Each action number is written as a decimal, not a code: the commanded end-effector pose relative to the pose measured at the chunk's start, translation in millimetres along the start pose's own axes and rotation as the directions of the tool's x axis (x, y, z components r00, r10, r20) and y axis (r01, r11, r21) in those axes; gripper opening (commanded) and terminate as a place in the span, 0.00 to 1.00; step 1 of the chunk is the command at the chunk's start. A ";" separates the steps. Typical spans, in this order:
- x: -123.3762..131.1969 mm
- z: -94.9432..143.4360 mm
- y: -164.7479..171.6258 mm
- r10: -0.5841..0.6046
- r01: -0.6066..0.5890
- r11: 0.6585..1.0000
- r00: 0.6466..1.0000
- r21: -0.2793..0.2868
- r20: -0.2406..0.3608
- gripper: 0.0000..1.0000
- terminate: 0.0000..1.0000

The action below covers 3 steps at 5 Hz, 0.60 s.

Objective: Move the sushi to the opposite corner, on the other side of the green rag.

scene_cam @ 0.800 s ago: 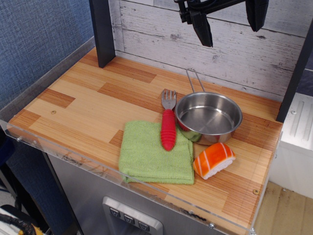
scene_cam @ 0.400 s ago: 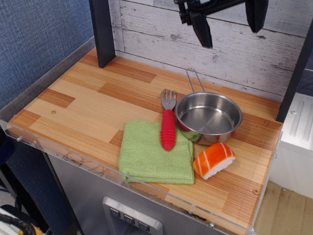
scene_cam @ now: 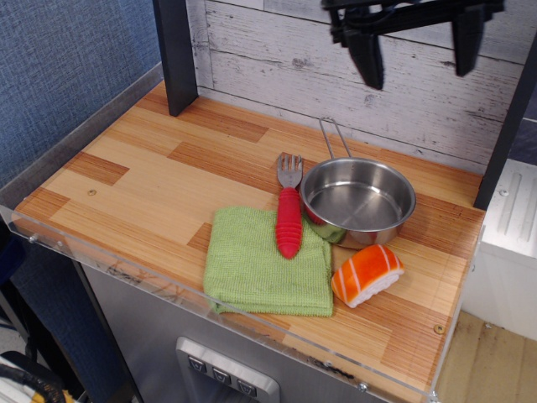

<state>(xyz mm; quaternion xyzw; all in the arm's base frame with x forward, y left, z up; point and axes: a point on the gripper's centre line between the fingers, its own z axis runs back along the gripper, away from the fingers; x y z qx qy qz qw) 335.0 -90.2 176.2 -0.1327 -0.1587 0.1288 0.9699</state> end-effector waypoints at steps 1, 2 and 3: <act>-16.7 11.0 -1.7 -0.313 0.311 0.947 0.950 -0.085 -0.018 1.00 0.00; -29.3 2.0 20.4 -0.449 0.443 0.890 0.893 -0.108 -0.040 1.00 0.00; -34.9 -4.9 32.9 -0.521 0.513 0.849 0.853 -0.126 -0.038 1.00 0.00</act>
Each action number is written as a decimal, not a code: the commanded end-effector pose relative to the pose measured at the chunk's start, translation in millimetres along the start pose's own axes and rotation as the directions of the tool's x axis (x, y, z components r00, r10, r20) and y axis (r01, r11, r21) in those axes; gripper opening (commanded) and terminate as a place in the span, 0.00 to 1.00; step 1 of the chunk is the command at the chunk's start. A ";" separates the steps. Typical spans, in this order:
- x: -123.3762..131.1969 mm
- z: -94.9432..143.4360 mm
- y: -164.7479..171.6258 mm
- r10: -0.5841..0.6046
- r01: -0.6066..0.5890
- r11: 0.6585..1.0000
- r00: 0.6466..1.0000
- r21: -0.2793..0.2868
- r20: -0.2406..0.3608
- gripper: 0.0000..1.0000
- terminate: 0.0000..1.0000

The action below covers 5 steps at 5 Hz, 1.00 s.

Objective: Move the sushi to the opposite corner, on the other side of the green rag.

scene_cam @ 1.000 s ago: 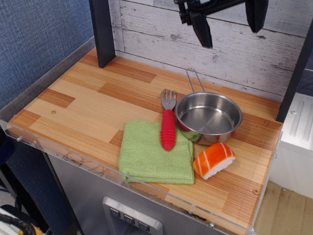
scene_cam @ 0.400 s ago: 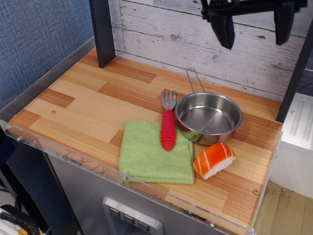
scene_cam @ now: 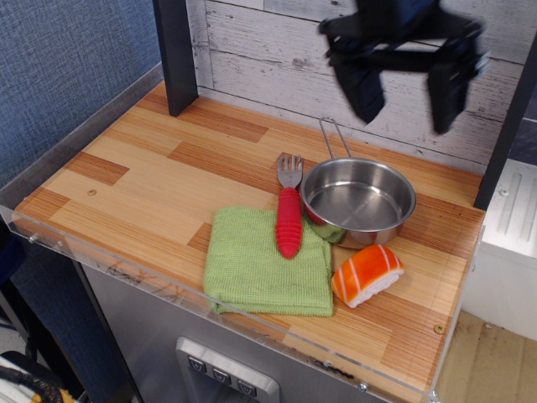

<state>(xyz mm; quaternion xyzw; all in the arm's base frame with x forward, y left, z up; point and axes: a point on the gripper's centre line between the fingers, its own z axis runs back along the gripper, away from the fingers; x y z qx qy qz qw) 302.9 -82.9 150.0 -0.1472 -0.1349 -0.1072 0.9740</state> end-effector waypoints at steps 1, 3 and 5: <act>-14.6 -3.9 10.8 -0.168 0.169 0.986 0.986 -0.007 0.015 1.00 0.00; -29.9 -38.1 -4.5 -0.287 0.289 0.953 0.957 0.093 -0.033 1.00 0.00; -45.2 -61.1 -14.1 -0.292 0.297 0.942 0.955 0.156 -0.056 1.00 0.00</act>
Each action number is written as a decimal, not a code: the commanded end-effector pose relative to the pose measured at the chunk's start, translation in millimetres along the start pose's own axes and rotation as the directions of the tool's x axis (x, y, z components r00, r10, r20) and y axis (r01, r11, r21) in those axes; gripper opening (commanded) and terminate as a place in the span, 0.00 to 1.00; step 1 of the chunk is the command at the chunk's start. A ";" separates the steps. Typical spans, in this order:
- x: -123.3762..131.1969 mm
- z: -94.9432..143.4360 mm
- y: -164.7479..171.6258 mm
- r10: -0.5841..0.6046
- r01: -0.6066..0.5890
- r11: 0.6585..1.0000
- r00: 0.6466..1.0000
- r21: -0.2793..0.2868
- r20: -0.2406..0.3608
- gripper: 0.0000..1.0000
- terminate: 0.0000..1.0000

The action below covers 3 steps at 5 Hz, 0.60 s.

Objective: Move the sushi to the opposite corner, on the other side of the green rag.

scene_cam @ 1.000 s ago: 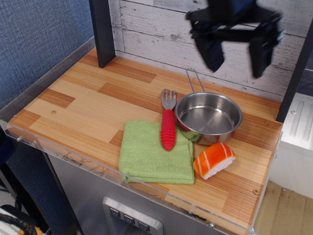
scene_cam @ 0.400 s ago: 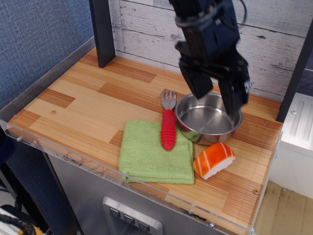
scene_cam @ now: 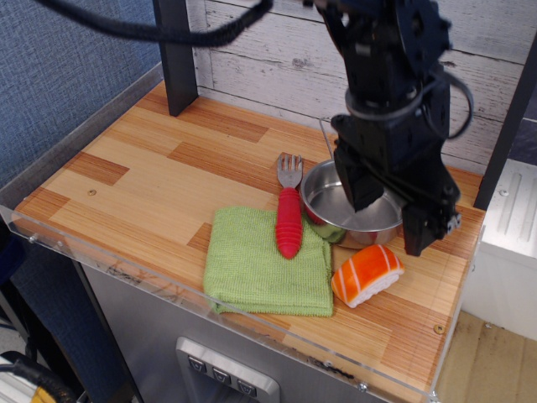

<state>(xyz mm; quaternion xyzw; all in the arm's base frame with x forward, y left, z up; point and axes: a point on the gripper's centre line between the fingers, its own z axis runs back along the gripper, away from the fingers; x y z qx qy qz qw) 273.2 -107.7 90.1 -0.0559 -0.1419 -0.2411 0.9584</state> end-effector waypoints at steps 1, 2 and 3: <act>-10.6 -10.9 2.5 0.018 -0.018 0.999 1.000 0.040 -0.013 1.00 0.00; -19.0 -20.5 8.4 0.084 -0.082 0.996 0.995 0.036 -0.055 1.00 0.00; -20.6 -25.4 14.6 0.102 -0.099 0.994 0.993 0.047 -0.064 1.00 0.00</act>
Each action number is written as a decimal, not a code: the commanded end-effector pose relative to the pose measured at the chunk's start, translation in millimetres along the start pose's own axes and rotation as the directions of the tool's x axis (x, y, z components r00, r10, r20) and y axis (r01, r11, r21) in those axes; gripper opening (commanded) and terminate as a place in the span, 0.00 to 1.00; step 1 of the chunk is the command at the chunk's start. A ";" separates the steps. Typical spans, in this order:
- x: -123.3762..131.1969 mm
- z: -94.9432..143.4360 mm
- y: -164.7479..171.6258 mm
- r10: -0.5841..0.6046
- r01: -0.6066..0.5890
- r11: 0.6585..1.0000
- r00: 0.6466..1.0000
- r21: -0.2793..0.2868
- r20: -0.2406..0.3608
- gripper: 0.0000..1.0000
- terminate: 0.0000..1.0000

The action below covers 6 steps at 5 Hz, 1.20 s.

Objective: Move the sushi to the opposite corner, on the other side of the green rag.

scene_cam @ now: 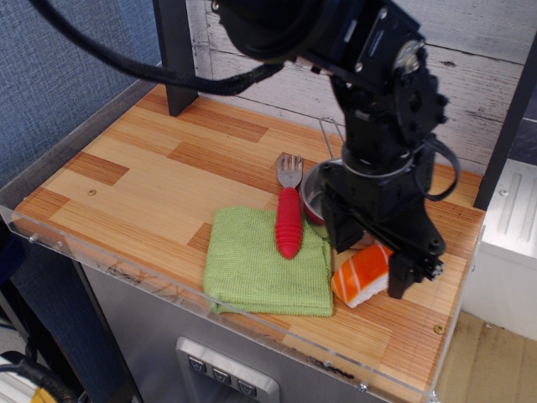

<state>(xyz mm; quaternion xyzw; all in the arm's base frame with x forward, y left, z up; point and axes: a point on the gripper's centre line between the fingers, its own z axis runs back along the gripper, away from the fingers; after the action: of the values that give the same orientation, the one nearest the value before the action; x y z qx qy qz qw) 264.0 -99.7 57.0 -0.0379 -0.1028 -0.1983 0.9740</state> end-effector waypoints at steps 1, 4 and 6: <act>0.5 -7.1 17.7 0.027 -0.027 0.999 1.000 0.025 -0.008 1.00 0.00; 2.2 -33.6 14.9 0.001 0.000 1.000 0.998 0.026 -0.057 1.00 0.00; 4.1 -33.7 12.8 -0.003 0.003 1.000 1.000 0.014 -0.030 0.00 0.00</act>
<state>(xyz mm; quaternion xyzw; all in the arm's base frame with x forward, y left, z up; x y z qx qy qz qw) 274.7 -96.1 12.0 -0.0255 -0.0676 -0.1968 0.9778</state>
